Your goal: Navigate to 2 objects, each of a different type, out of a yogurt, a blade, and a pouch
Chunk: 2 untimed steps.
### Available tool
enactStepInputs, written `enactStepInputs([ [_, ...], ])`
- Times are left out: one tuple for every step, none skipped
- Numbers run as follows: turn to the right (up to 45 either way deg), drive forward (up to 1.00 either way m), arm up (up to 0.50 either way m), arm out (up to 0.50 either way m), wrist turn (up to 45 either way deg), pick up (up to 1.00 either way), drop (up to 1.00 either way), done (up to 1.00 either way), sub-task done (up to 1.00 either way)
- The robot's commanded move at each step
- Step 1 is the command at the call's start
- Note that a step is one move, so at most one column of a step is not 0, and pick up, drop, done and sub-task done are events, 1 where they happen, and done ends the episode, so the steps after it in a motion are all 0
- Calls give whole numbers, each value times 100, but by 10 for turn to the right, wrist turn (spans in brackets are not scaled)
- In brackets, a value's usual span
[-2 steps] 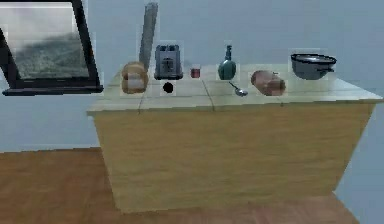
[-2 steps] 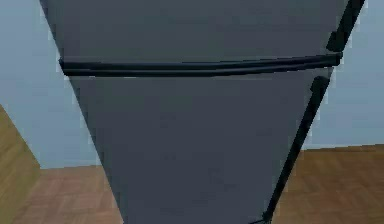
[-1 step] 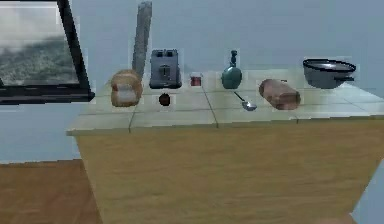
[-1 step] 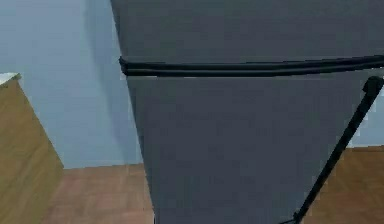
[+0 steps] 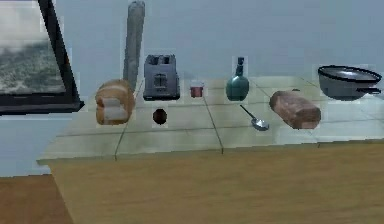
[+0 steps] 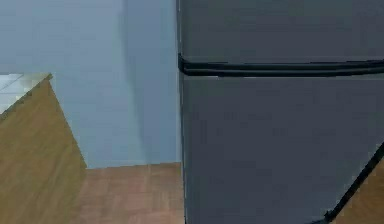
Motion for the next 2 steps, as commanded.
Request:
enactStepInputs([
  [0,15,0,0,0,0,0,0,0],
  [0,0,0,0,0,0,0,100,0],
])
